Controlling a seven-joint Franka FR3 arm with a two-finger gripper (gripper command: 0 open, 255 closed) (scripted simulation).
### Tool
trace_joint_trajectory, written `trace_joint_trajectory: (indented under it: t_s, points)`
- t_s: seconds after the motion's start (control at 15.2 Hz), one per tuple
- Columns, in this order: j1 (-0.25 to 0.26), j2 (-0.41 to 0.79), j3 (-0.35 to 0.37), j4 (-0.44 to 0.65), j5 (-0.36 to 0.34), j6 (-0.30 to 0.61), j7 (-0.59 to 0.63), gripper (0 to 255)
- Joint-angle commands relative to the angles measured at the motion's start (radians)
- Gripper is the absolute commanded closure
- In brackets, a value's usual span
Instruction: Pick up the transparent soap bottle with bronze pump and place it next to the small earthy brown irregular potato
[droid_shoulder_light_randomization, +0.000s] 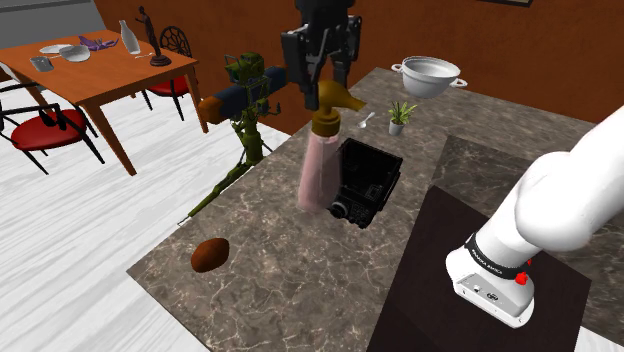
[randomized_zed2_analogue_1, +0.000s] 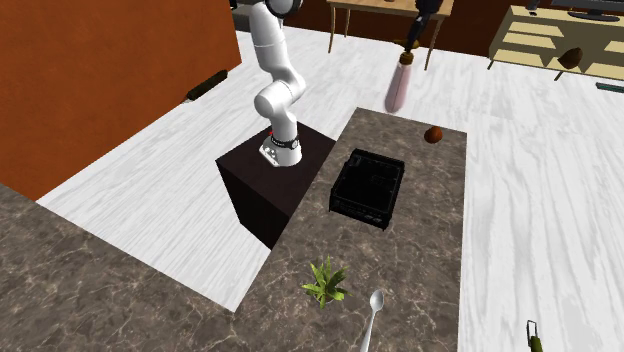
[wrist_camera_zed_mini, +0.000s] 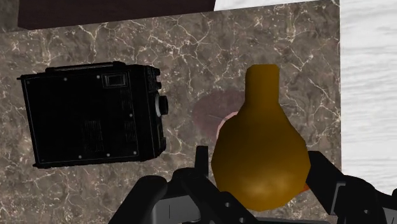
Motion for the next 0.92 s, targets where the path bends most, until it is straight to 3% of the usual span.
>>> trace_joint_trajectory:
  t_s: [0.0,0.46,0.86]
  points:
    - [0.019,0.057,0.040,0.028,-0.018,0.028,0.059,255]
    - [0.131,0.306,0.145,0.202,-0.144,0.073,0.262,255]
    - [0.311,0.568,0.167,0.454,-0.297,0.045,0.411,255]
